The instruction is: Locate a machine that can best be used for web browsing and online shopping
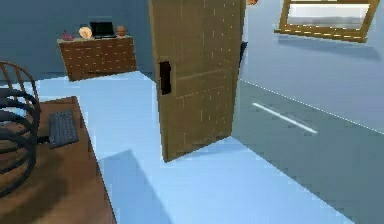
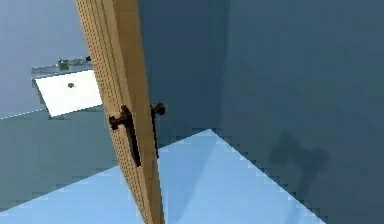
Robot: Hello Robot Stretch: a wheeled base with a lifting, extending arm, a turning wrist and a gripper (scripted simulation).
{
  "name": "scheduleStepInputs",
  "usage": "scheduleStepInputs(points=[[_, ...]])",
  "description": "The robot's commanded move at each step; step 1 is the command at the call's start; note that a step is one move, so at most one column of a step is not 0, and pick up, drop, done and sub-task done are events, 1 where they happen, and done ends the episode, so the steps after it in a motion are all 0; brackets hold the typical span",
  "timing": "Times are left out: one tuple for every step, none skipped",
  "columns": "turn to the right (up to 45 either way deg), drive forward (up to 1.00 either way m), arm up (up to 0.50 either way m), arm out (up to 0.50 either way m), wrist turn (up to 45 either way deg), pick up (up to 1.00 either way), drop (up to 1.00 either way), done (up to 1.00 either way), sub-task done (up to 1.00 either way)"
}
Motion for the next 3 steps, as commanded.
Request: scheduleStepInputs(points=[[0.0,0.45,0.00,0.00,0.0,0.00,0.00,0.00,0.00],[-27.0,0.00,0.00,0.00,0.0,0.00,0.00,0.00,0.00],[-3.0,0.00,0.00,0.00,0.0,0.00,0.00,0.00,0.00]])
